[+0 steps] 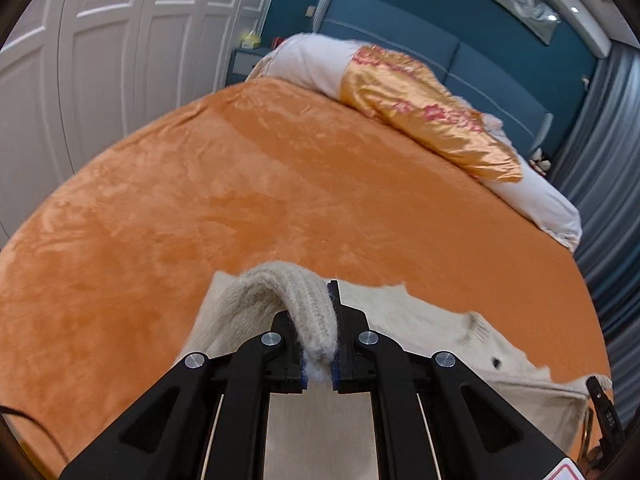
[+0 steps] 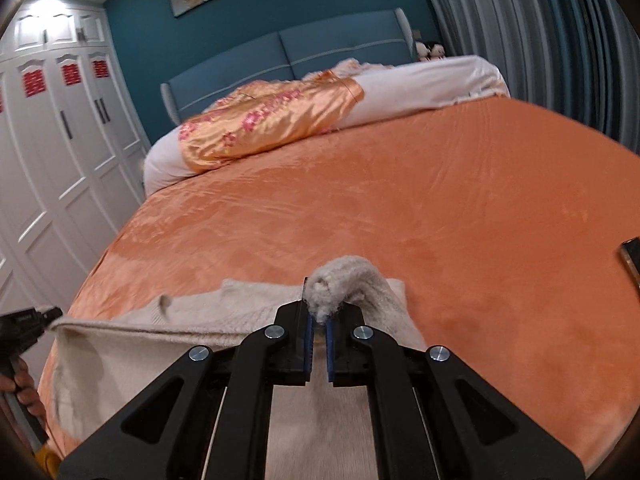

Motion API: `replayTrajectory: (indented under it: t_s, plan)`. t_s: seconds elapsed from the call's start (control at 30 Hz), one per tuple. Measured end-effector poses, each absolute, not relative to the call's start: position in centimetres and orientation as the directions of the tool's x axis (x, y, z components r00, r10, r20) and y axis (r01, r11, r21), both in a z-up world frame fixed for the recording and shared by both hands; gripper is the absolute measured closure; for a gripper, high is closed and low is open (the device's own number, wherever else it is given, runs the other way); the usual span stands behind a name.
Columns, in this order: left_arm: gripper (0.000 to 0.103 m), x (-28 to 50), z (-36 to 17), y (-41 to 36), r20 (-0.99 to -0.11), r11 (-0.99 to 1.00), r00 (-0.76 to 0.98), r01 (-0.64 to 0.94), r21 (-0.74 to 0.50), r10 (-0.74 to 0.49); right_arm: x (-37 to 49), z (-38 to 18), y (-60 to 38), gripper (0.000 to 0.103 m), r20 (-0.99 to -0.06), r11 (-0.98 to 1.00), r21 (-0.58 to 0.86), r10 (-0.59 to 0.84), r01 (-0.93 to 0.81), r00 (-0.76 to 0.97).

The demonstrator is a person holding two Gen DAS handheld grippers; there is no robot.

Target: Fold small clothes

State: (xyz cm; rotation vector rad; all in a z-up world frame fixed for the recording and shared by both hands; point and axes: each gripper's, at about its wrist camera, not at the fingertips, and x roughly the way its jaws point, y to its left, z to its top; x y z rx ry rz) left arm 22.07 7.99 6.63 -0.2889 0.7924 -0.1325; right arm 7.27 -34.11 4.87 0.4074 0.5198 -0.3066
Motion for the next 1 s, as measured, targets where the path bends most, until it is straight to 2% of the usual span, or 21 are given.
replayTrajectory:
  t_s: [0.17, 0.23, 0.33, 0.37, 0.4, 0.47, 0.5, 0.53, 0.57, 0.63, 0.8, 0.9, 1.0]
  plan:
    - [0.096, 26.1, 2.8, 7.4, -0.741, 0.959, 0.643, -0.039, -0.282, -0.192, 11.8, 1.7, -34.6, 0.098, -0.601, 0.873, 0.275, -0.173, 0.404, 0.781]
    - [0.088, 27.3, 0.9, 7.3, -0.778, 0.961, 0.604, -0.070, -0.267, -0.172, 13.3, 0.4, -34.9, 0.097, -0.645, 0.874, 0.249, -0.173, 0.418, 0.745]
    - [0.087, 27.5, -0.3, 7.7, -0.789, 0.951, 0.584, -0.090, -0.297, -0.191, 13.6, 0.3, -35.2, 0.088, -0.654, 0.864, 0.248, -0.184, 0.438, 0.734]
    - [0.087, 27.0, 0.3, 7.9, -0.780, 0.950, 0.594, -0.079, -0.301, -0.198, 13.0, 1.0, -35.3, 0.082, -0.633, 0.861, 0.263, -0.187, 0.436, 0.751]
    - [0.086, 26.4, 1.0, 8.1, -0.771, 0.950, 0.603, -0.068, -0.305, -0.205, 11.5, 2.2, -35.3, 0.064, -0.594, 0.852, 0.279, -0.208, 0.442, 0.777]
    - [0.062, 24.2, 3.2, 8.9, -0.736, 0.950, 0.647, -0.055, -0.308, -0.201, 8.0, 4.4, -35.3, 0.039, -0.512, 0.828, 0.307, -0.272, 0.469, 0.815]
    - [0.036, 22.9, 4.3, 9.3, -0.714, 0.952, 0.676, -0.057, -0.299, -0.183, 7.0, 5.0, -35.3, 0.038, -0.491, 0.824, 0.318, -0.280, 0.469, 0.825]
    - [0.027, 21.4, 5.3, 9.8, -0.684, 0.954, 0.710, -0.058, -0.293, -0.167, 5.2, 5.7, -35.3, 0.038, -0.483, 0.821, 0.330, -0.278, 0.467, 0.830]
    - [0.027, 19.5, 6.5, 10.7, -0.649, 0.956, 0.745, -0.052, -0.289, -0.156, 3.7, 6.0, -35.4, 0.038, -0.492, 0.816, 0.338, -0.271, 0.468, 0.827]
    - [0.023, 16.9, 7.3, 11.9, -0.648, 0.963, 0.748, -0.040, -0.265, -0.147, 0.5, 5.8, -35.1, 0.038, -0.530, 0.810, 0.359, -0.232, 0.463, 0.816]
    - [0.023, 10.5, 5.6, 15.2, -0.738, 0.961, 0.660, -0.091, -0.260, -0.137, -6.7, 3.1, -32.2, 0.038, -0.633, 0.809, 0.366, -0.147, 0.461, 0.760]
    - [0.023, 6.8, 4.1, 16.0, -0.778, 0.954, 0.613, -0.129, -0.269, -0.137, -9.4, 1.2, -29.4, 0.038, -0.714, 0.797, 0.402, -0.037, 0.452, 0.699]
    - [0.023, 3.8, 2.6, 15.5, -0.801, 0.956, 0.582, -0.129, -0.265, -0.144, -10.2, 0.9, -27.8, 0.038, -0.731, 0.805, 0.410, 0.009, 0.429, 0.682]
